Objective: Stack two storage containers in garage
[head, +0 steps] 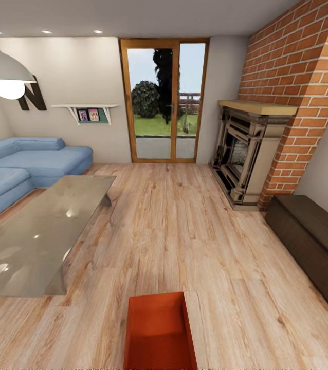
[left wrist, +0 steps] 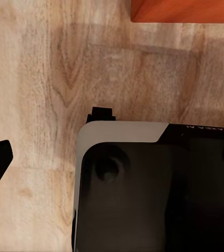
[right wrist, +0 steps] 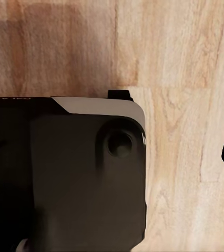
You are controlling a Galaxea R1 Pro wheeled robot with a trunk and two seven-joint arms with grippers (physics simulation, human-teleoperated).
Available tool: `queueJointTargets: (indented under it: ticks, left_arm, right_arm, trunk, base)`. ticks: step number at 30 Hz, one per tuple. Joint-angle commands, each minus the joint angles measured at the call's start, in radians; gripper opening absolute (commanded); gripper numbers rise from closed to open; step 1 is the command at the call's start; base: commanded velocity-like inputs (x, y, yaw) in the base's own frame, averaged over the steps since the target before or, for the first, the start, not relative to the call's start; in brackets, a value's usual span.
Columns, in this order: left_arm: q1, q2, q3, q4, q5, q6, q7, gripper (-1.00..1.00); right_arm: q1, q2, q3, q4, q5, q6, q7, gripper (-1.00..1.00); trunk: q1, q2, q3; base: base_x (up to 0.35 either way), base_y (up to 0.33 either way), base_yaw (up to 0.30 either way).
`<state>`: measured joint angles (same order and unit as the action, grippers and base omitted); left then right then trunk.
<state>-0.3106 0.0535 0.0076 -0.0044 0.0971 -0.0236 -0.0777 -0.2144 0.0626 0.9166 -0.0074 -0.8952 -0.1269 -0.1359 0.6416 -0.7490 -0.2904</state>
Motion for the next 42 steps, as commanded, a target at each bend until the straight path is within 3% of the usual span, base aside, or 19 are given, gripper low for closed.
queueJointTargets:
  ticks: [1, 16, 42]
  left_arm:
    - [-0.001, 0.001, 0.0, 0.001, 0.01, -0.002, -0.005, 1.0]
    - [-0.001, 0.001, 0.0, 0.001, 0.01, -0.002, -0.005, 1.0]
    - [-0.001, 0.001, 0.0, 0.001, 0.01, -0.002, -0.005, 1.0]
  right_arm:
    - [0.0, 0.0, 0.008, 0.0, -0.008, -0.002, -0.004, 1.0]
    - [0.0, 0.0, 0.008, 0.0, -0.008, -0.001, -0.004, 1.0]
    - [0.0, -0.001, 0.008, 0.0, -0.008, 0.0, -0.004, 1.0]
  trunk:
    - [0.0, -0.001, -0.003]
    - [0.0, -0.001, -0.024]
    - [0.0, -0.001, -0.026]
  base:
    - [0.0, 0.0, 0.0]
    - [0.0, 0.0, 0.0]
    - [0.0, 0.0, 0.051]
